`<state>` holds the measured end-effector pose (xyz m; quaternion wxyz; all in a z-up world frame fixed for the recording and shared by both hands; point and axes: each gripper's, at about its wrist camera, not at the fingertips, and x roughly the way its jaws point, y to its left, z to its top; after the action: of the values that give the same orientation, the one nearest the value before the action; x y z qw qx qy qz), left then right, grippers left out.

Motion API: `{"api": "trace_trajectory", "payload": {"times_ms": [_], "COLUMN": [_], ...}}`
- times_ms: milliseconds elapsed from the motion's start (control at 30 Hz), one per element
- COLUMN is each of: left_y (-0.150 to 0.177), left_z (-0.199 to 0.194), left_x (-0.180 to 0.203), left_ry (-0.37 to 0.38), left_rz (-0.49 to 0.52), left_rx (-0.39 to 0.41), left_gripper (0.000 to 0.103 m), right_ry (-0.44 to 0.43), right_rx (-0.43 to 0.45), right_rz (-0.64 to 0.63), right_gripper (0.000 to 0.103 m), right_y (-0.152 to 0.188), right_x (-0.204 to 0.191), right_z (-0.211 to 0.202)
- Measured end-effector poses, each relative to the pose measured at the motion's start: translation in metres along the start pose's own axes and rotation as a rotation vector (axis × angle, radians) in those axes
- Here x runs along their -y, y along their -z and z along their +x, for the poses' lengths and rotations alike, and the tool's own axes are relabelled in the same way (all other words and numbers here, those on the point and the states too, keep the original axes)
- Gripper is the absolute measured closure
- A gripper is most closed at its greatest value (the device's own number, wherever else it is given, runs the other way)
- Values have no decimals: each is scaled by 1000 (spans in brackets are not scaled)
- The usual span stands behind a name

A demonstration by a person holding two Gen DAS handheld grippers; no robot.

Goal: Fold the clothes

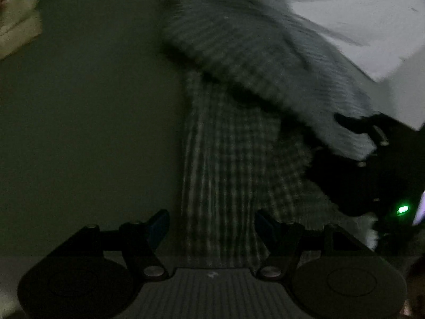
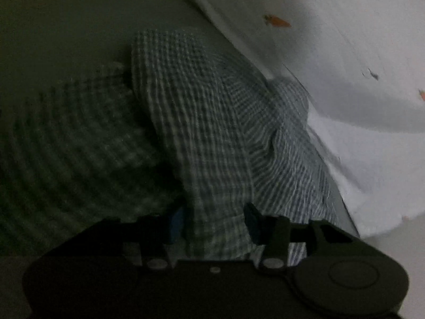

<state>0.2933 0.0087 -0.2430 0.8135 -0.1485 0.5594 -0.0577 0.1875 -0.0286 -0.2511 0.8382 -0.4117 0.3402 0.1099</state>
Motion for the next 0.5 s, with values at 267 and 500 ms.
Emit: {"api": "trace_trajectory", "payload": {"times_ms": [267,500], "left_y": [67,69], "left_z": [-4,-17], "left_x": [43,42], "left_ry": [-296,-332], "left_rz": [-246,-425], "left_rx": [191,222], "left_gripper": [38,102], "right_ry": [-94,97], "right_rx": [226,350], "right_rz": [-99,-199], "right_gripper": [95,96], "right_y": [46,54], "right_x": [57,120], "right_z": [9,22]}}
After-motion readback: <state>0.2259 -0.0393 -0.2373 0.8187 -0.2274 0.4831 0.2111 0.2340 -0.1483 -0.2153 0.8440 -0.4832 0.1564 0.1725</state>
